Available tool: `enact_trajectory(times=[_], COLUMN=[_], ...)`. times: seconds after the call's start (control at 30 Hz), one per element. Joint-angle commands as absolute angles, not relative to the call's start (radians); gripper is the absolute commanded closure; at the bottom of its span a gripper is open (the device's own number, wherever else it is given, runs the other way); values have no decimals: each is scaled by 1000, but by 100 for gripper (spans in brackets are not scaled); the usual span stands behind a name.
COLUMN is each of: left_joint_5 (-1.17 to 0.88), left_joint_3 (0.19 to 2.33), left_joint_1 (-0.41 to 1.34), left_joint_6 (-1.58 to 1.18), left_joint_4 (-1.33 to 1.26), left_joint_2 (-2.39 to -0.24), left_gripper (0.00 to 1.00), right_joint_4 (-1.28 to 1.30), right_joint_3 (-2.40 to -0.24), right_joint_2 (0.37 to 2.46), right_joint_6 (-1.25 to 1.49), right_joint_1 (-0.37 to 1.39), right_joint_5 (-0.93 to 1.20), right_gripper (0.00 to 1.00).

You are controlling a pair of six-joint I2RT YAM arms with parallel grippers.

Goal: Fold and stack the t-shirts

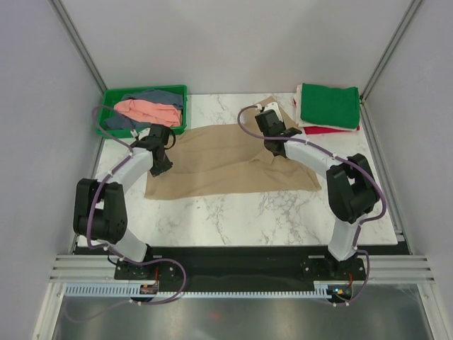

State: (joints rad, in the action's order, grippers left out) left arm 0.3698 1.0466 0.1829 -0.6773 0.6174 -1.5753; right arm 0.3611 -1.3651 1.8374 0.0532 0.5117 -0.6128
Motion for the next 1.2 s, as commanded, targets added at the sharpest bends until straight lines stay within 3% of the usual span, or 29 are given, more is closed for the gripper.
enact_trajectory(times=[0.0,0.03,0.1,0.23,0.33,0.53,0.67,0.87,1.17], left_joint_5=[405,396,379,437,456,201,158,163,141], left_joint_3=[1156,1173,1195,1120,1004,738,603,542,503], left_joint_1=[152,144,143,143,126,2,-64,-100,-135], left_joint_6=[-624,-623,-630,-676,-721,-779,-819,-833,-830], left_joint_4=[597,616,629,627,594,421,367,351,305], left_joint_2=[-1594,-1592,-1562,-1458,-1370,-1246,-1163,-1080,-1100], left_gripper=[61,60,58,47,43,45,44,40,38], right_joint_4=[342,348,388,430,426,250,195,121,89], right_joint_3=[-1483,-1503,-1566,-1572,-1453,-1025,-801,-643,-578], right_joint_2=[1882,1888,1901,1847,1752,1499,1393,1345,1316], right_joint_6=[29,31,38,95,193,405,485,552,571], right_joint_1=[470,462,448,419,374,264,232,167,83], right_joint_5=[-618,-624,-659,-623,-487,-139,-81,-3,41], right_gripper=[59,39,16,4,4,5,6,6,7])
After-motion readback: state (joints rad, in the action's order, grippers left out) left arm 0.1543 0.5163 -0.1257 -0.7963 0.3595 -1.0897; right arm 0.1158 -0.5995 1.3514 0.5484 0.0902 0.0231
